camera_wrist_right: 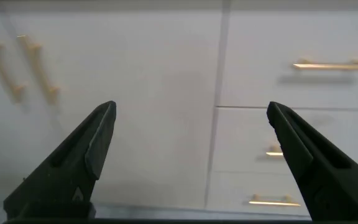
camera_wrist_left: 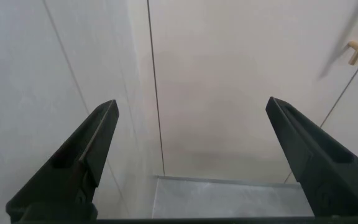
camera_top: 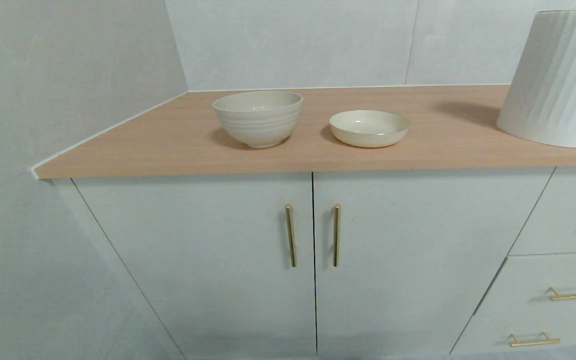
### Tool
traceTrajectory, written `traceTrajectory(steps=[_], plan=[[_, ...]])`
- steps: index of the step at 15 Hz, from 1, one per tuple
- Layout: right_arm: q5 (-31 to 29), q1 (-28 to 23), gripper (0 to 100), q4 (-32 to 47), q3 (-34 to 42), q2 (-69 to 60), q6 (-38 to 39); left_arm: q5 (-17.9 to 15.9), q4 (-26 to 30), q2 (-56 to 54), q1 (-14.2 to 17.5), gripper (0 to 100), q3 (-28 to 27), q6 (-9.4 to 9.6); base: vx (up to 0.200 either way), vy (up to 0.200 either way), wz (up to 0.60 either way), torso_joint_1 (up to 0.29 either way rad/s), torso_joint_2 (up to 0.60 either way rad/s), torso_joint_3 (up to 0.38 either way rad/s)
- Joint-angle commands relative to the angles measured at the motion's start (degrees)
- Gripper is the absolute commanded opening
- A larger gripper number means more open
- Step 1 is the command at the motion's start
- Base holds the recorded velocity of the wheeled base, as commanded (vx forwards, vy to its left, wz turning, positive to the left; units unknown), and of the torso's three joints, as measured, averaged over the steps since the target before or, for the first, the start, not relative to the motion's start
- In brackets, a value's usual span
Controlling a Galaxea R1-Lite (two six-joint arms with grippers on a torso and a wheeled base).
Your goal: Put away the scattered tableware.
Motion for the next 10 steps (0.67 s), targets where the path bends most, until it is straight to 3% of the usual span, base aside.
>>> traceTrajectory(steps=[1,4,6,10], plan=[[6.78,3.72,100,-0.40,-9.23,26.25,0.40,0.01,-0.04,0.00,0.02,100,0.01,-0.02,0.000,0.000,0.00,0.000,0.00,0.000],[9.07,9.87,100,-13.59,-17.49,54.55,1.63,0.01,-0.04,0.00,0.02,100,0.01,-0.02,0.000,0.000,0.00,0.000,0.00,0.000],[9.07,12.51,100,-22.64,-20.66,63.43,1.72,0.01,-0.04,0.00,0.02,100,0.01,-0.02,0.000,0.000,0.00,0.000,0.00,0.000],[13.20,22.96,100,-22.81,-31.38,77.23,5.93,0.01,-0.04,0.00,0.02,100,0.01,-0.02,0.000,0.000,0.00,0.000,0.00,0.000]])
